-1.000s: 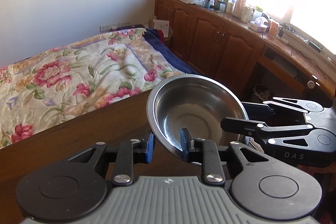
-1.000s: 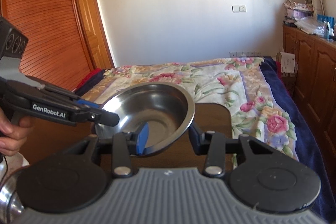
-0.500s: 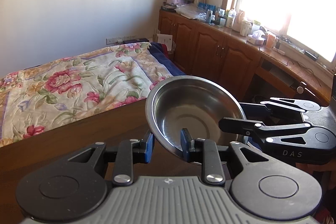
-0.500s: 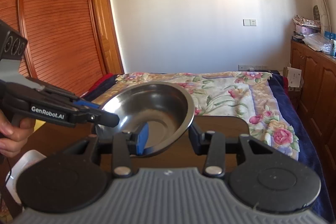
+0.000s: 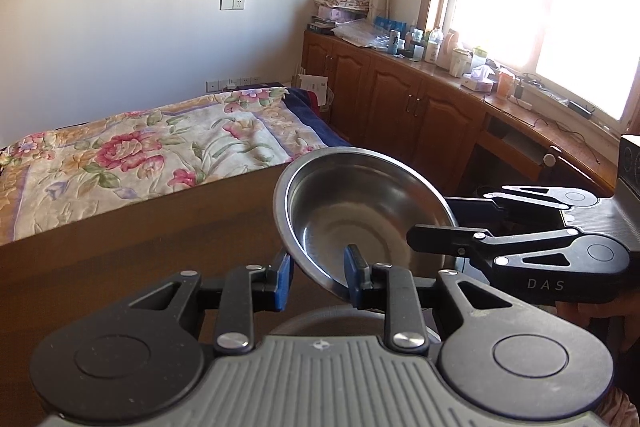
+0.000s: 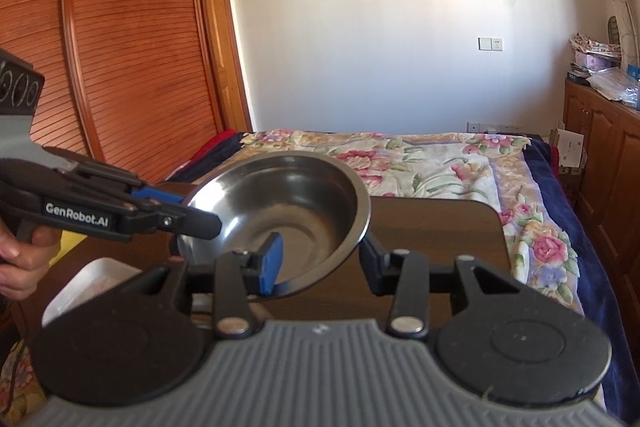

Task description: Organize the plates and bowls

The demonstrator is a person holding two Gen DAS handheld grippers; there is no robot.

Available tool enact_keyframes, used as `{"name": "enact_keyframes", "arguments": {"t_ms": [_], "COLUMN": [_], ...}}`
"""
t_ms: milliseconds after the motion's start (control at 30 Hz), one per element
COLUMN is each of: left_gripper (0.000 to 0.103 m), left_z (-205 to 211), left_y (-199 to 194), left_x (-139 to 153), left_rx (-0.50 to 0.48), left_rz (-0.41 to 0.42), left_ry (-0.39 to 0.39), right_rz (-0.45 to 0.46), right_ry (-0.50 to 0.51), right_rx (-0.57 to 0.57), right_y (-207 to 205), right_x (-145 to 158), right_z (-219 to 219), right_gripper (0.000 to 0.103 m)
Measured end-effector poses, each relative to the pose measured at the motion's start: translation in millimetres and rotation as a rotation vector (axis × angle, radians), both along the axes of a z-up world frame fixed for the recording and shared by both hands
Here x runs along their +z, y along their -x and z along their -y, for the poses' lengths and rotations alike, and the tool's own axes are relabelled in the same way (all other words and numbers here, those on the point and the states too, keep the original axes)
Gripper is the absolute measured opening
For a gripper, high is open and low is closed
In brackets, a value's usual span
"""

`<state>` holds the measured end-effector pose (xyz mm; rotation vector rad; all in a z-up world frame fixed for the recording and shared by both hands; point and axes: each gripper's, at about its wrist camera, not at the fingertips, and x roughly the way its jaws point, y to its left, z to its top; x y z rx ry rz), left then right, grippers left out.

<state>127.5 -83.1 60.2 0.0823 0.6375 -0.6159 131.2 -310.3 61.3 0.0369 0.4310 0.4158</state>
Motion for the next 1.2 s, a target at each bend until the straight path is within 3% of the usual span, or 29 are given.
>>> {"name": "enact_keyframes", "arguments": {"t_ms": [667,1200], "left_gripper": [0.028,0.028], "left_z": [-31,-49], "left_y": [58,68], "left_x": [-29,-55], "left_rx": [0.012,0.036], "left_rz": [0.021,-0.034], "left_ry": [0.001,0.023], "right_rz": [-0.017,-0.054], "right_ry": [-0.014,-0.036], "right_rx": [0.051,0.081], "right_y": [44,55], "right_x": [-17,-36], "right_z": [-22,-33], "right_gripper": [0.044,0.044]}}
